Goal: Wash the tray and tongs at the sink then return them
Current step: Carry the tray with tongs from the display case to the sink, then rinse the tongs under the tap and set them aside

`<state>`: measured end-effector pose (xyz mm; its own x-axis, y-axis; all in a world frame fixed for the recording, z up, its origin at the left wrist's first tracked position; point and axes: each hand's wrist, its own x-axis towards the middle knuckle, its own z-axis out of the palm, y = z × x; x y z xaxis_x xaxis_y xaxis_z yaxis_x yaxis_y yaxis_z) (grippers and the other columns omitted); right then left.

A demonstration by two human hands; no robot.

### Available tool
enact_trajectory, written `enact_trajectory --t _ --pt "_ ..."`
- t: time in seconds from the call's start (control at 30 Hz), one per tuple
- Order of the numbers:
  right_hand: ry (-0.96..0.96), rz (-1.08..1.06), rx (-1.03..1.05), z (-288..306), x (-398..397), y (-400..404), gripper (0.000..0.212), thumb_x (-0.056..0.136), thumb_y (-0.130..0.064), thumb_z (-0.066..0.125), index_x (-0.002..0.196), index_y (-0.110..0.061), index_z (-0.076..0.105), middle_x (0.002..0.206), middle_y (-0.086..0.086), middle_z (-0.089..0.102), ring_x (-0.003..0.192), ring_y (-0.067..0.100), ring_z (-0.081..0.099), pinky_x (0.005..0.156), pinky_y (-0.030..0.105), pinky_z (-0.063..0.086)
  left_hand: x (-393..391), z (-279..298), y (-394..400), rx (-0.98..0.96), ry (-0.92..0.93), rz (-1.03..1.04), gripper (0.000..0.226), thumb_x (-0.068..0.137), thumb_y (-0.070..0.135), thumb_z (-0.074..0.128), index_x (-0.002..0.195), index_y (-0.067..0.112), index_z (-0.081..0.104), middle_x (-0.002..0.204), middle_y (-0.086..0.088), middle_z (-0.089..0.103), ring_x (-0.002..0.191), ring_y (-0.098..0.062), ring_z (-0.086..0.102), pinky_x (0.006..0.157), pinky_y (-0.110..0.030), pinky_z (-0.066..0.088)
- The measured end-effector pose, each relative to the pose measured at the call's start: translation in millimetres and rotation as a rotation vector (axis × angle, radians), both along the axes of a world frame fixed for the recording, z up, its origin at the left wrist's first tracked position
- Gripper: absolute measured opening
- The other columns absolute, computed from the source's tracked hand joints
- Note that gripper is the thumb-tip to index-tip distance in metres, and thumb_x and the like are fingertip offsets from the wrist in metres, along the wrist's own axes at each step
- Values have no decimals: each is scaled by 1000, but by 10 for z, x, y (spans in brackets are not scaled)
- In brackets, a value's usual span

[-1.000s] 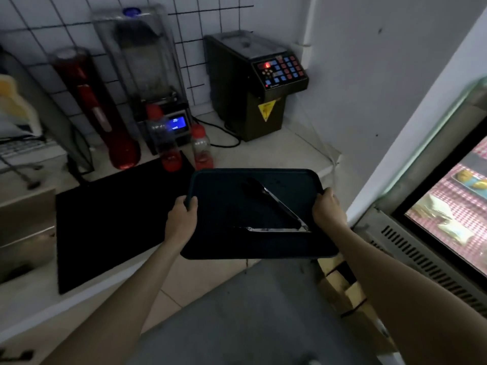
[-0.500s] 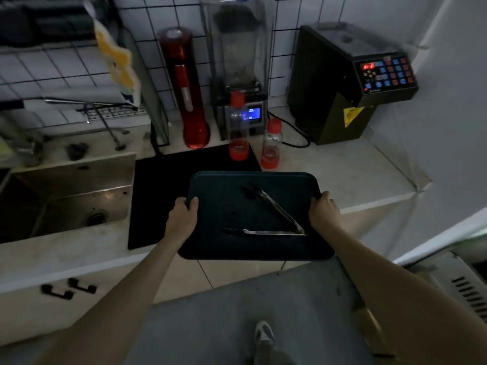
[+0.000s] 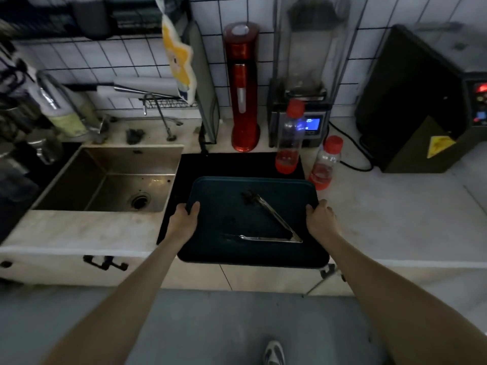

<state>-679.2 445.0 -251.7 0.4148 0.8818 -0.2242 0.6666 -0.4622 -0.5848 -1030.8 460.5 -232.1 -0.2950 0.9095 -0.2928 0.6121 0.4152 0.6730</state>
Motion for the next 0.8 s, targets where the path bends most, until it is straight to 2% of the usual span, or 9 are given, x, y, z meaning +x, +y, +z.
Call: enact_trajectory --t 0.13,0.23,0.4,0.53,0.6,0.67,0.73,0.8 --pt "5 46 -27 -75 -81 227 46 102 -37 40 128 1 40 125 30 52 115 47 51 91 49 44 -148 -88 86 0 -47 46 62 99 59 38 124 6 59 110 -13 67 89 -29 62 68 -36 45" --pt "15 68 -54 -125 -158 370 51 101 -38 41 135 0 37 129 30 49 118 47 49 95 50 45 -206 -110 152 -1 -55 54 57 101 54 39 120 5 60 105 -10 66 88 -26 61 64 -34 42" --pt "20 73 -111 -229 -320 513 55 101 -39 43 141 -1 34 136 30 43 122 48 47 98 51 45 -374 -211 337 -16 -51 42 55 102 53 39 120 6 62 105 -10 65 95 -30 61 81 -40 50" --pt "-18 69 -171 -275 -475 584 58 101 -43 41 145 -5 32 138 28 40 118 47 50 92 51 48 -530 -339 502 -39 -14 15 57 102 53 39 125 6 61 105 -8 63 90 -25 57 71 -34 42" --pt "-33 67 -188 -291 -556 627 58 101 -44 40 146 -8 31 138 27 38 116 47 51 90 51 49 -621 -394 589 -47 17 -5 58 102 53 38 119 5 64 98 -8 63 84 -24 58 63 -32 41" --pt "-55 63 -194 -309 -654 677 56 101 -44 40 145 -10 32 137 26 38 116 46 51 88 50 49 -719 -457 684 -52 50 -30 58 102 53 36 104 4 67 86 -8 64 75 -25 60 54 -32 39" --pt "-61 51 -194 -323 -735 712 54 101 -43 40 145 -11 33 136 25 39 116 46 50 87 49 47 -785 -495 751 -41 81 -49 57 103 51 36 95 3 66 79 -9 63 73 -27 61 54 -33 39" --pt "-72 41 -197 -339 -810 748 54 101 -43 40 145 -12 33 135 25 40 116 46 50 88 50 48 -862 -533 811 -32 106 -65 55 104 49 35 104 4 67 90 -10 66 82 -29 60 62 -34 39"
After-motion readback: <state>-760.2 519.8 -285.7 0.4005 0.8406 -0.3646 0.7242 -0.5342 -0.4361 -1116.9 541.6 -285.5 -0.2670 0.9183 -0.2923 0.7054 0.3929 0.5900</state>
